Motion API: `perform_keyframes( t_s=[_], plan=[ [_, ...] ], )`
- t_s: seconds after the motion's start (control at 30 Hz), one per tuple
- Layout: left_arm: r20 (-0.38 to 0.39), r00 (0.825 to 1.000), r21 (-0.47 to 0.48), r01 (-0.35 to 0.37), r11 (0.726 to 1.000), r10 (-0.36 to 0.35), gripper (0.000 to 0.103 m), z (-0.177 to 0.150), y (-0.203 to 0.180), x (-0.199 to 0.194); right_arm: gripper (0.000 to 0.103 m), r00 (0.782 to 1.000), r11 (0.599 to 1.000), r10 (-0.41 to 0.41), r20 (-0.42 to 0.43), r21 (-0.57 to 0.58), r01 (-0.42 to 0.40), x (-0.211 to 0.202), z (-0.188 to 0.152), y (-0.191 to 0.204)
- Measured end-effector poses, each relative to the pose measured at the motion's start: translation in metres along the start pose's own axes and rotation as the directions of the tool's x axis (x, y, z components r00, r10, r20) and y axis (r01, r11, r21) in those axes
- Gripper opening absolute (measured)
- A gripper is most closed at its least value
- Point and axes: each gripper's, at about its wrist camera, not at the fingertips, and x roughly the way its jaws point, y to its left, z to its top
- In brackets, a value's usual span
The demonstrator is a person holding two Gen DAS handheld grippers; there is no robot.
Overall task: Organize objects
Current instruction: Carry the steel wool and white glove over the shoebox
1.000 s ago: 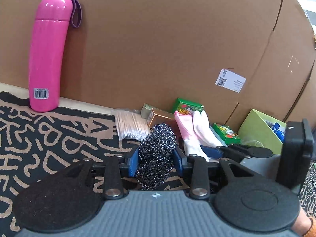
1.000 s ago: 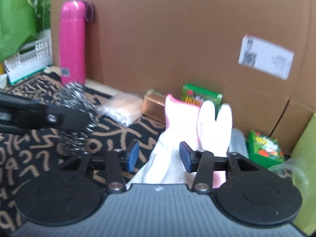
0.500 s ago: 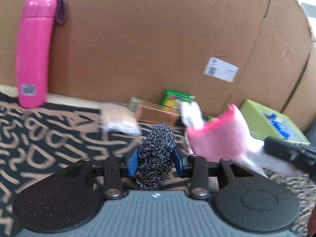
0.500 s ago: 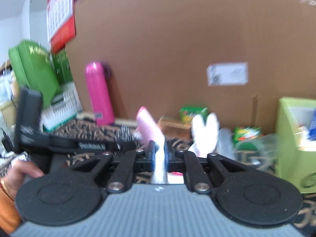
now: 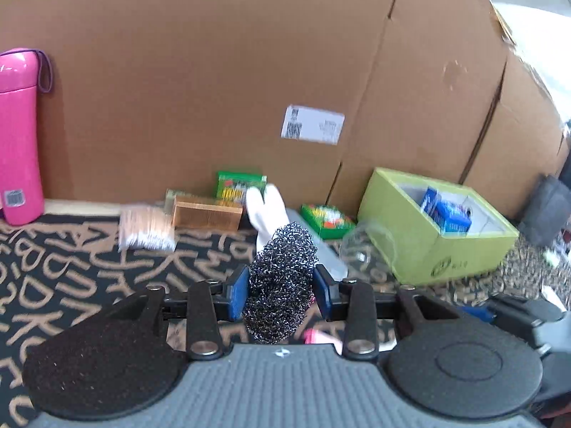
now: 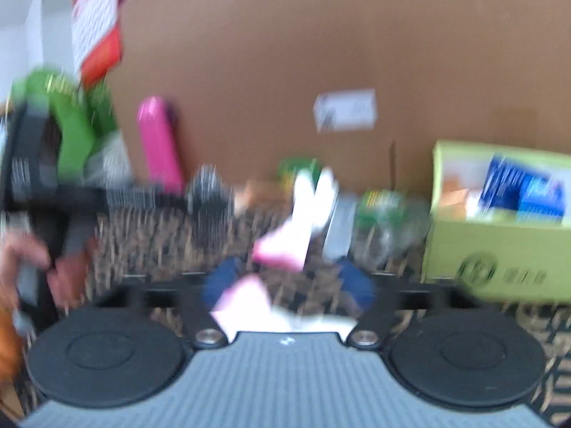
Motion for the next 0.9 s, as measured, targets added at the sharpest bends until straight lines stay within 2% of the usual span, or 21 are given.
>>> perform_keyframes(
  t_s=[0.1, 0.17, 0.2, 0.23, 0.27, 0.3, 0.33, 0.37, 0.53, 0.63, 0.73, 0.9],
  plan=[
    [-0.026, 0.999, 0.009, -0.022, 1.0, 0.022, 0.04, -0.007, 0.002, -0.003, 0.077, 0.996, 0.999, 0.011, -0.084, -0.034, -0.013, 0.018, -0.016, 0.008],
    [-0.034, 0.999, -0.003, -0.021, 1.0, 0.021, 0.04, -0.009, 0.004, -0.002, 0.077, 0.997, 0.997, -0.014, -0.079, -0.08, 0.007, 0.021, -0.021, 0.012],
    [-0.037, 0.999, -0.014, -0.019, 1.0, 0.018, 0.04, -0.009, 0.005, -0.002, 0.072, 0.996, 0.995, -0.028, -0.08, -0.094, 0.02, 0.023, -0.021, 0.014],
    [-0.04, 0.999, -0.025, -0.014, 1.0, 0.013, 0.04, -0.008, 0.006, -0.001, 0.059, 0.995, 0.994, -0.046, -0.083, -0.099, 0.038, 0.024, -0.021, 0.014],
    [-0.042, 0.999, -0.031, -0.008, 0.999, 0.007, 0.04, -0.008, 0.006, -0.001, 0.049, 0.995, 0.994, -0.058, -0.083, -0.093, 0.051, 0.025, -0.019, 0.013],
    [-0.04, 0.999, -0.032, -0.004, 0.999, 0.002, 0.04, -0.008, 0.005, -0.001, 0.028, 0.996, 0.997, -0.043, -0.075, -0.06, 0.038, 0.022, -0.017, 0.008],
    [-0.038, 0.999, -0.026, 0.001, 1.0, -0.002, 0.04, -0.007, 0.003, -0.002, 0.013, 0.998, 1.0, -0.01, -0.063, -0.002, 0.01, 0.015, -0.015, 0.001],
    [-0.036, 0.999, -0.016, 0.004, 1.0, -0.005, 0.04, -0.006, 0.0, -0.003, 0.013, 0.999, 0.999, 0.004, -0.038, 0.054, -0.002, 0.01, -0.014, -0.006],
    [-0.02, 0.999, 0.024, 0.051, 0.998, -0.051, 0.04, 0.007, -0.02, 0.0, 0.013, 0.997, 0.992, -0.03, 0.066, 0.127, 0.021, -0.027, -0.009, -0.025],
    [-0.004, 0.994, 0.041, 0.108, 0.993, -0.107, 0.04, 0.021, -0.039, 0.005, 0.013, 0.985, 0.988, -0.087, 0.146, 0.137, 0.067, -0.056, 0.0, -0.036],
    [0.013, 0.985, 0.07, 0.173, 0.982, -0.175, 0.04, 0.039, -0.065, 0.012, 0.013, 0.962, 0.982, -0.151, 0.227, 0.143, 0.121, -0.088, 0.014, -0.052],
    [0.035, 0.96, 0.142, 0.27, 0.952, -0.278, 0.04, 0.074, -0.12, 0.035, 0.013, 0.895, 0.95, -0.309, 0.321, 0.15, 0.274, -0.13, 0.038, -0.085]
  ],
)
